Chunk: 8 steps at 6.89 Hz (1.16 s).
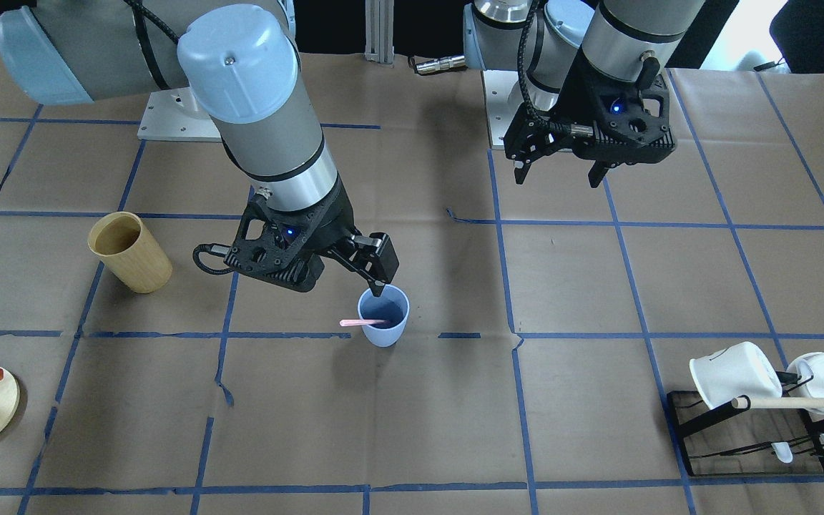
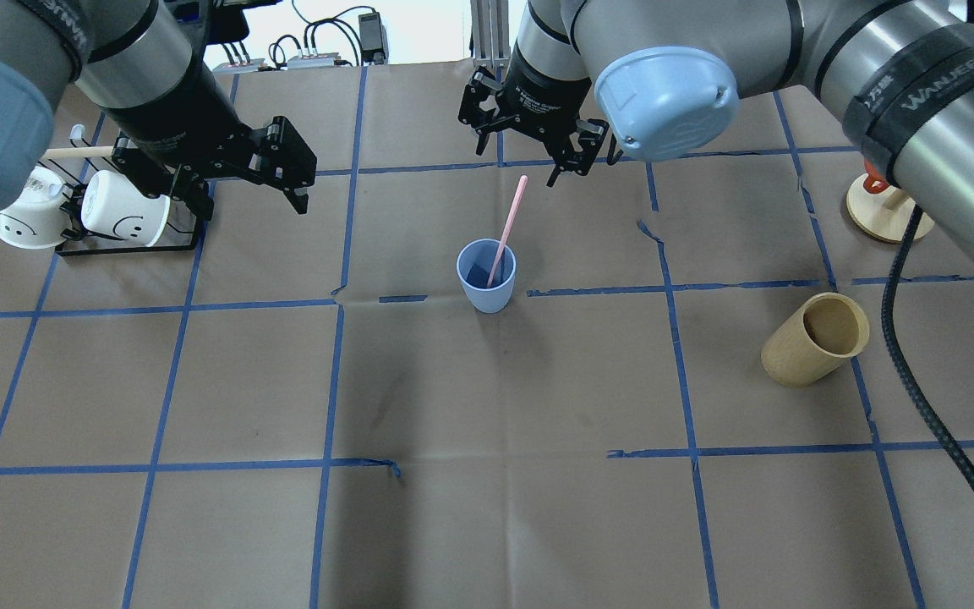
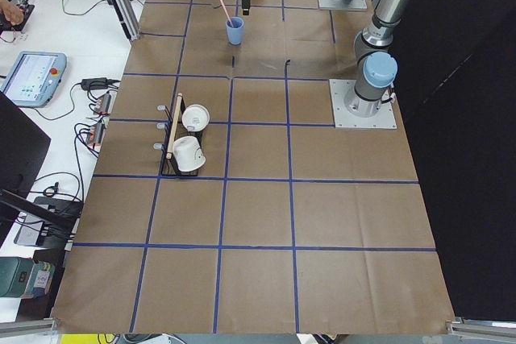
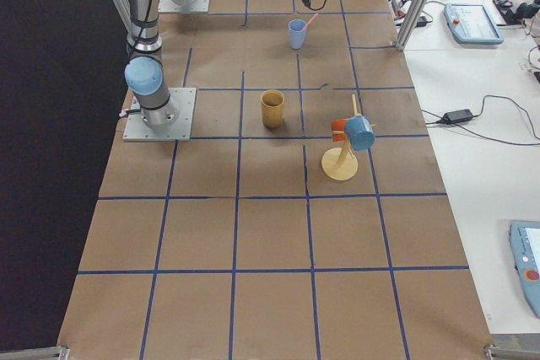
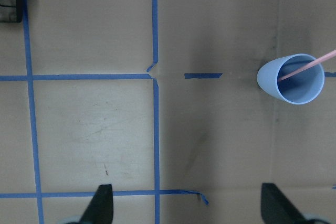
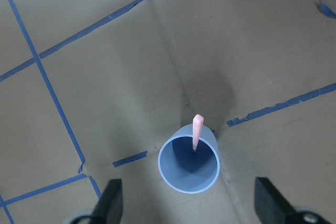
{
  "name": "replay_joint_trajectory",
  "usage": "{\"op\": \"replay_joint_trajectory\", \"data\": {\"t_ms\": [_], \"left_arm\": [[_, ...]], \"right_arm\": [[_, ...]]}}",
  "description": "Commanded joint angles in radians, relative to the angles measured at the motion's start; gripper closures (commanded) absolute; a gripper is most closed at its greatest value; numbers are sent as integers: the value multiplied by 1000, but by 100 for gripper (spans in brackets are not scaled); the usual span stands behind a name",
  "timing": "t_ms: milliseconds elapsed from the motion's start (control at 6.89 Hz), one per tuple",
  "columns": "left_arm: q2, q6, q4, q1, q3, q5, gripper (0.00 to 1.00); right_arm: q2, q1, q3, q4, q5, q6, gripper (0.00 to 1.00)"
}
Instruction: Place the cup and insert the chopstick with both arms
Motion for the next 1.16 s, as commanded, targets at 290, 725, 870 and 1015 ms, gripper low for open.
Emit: {"op": "replay_joint_trajectory", "data": {"t_ms": [290, 725, 870, 1015], "left_arm": [[-18, -5, 0, -2, 8, -1, 0], [-3, 0, -1, -2, 8, -1, 0], [8, 0, -9, -2, 2, 0, 0], [0, 0, -6, -2, 0, 0, 0]], "right_arm": [[-192, -157, 92, 145, -68, -350, 1], [-369, -193, 259, 173, -207, -444, 1], [-373, -194, 255, 203, -209, -449, 1], [-371, -193, 255, 229, -210, -449, 1]]}}
